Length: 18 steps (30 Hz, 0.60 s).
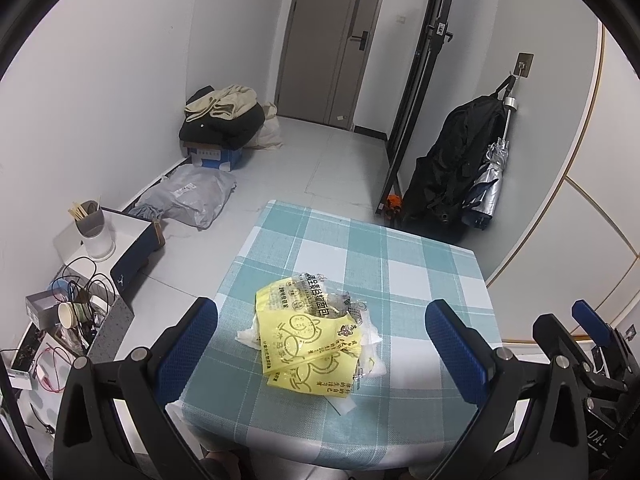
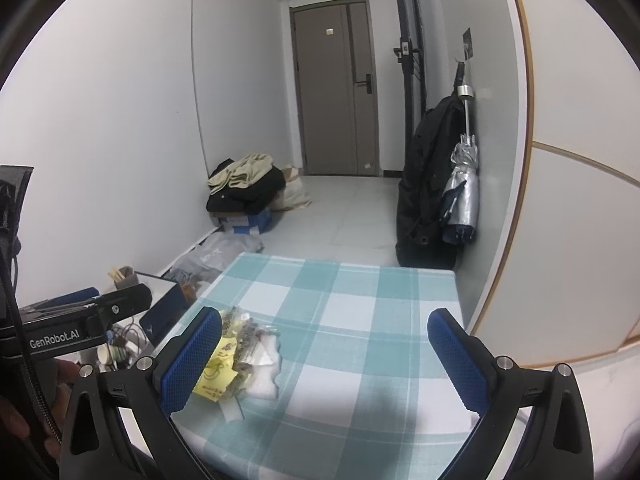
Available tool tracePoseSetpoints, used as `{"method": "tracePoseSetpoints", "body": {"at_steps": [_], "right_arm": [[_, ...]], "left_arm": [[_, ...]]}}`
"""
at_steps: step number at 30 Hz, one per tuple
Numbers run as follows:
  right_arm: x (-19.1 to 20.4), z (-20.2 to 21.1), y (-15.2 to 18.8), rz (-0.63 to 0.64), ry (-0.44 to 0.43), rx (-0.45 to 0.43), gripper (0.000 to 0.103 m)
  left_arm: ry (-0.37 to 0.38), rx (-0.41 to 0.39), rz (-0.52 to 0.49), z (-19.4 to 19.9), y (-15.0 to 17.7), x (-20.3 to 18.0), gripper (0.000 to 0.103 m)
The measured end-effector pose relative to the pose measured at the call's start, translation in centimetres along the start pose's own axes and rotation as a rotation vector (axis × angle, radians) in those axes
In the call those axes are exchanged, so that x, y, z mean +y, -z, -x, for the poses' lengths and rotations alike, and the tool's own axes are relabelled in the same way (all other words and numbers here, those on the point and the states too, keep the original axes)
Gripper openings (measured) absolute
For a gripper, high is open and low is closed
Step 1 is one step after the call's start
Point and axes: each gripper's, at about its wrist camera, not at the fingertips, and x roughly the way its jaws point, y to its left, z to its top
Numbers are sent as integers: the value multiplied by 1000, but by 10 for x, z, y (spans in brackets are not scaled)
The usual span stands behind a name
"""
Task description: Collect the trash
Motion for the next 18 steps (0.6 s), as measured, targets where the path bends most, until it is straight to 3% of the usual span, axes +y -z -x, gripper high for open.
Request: {"method": "tracePoseSetpoints", "body": {"at_steps": [18], "right_arm": [[-4,4,-1,-15,3,-3,103]], "left_arm": [[-1,10,-5,-1,3,-2,102]]}}
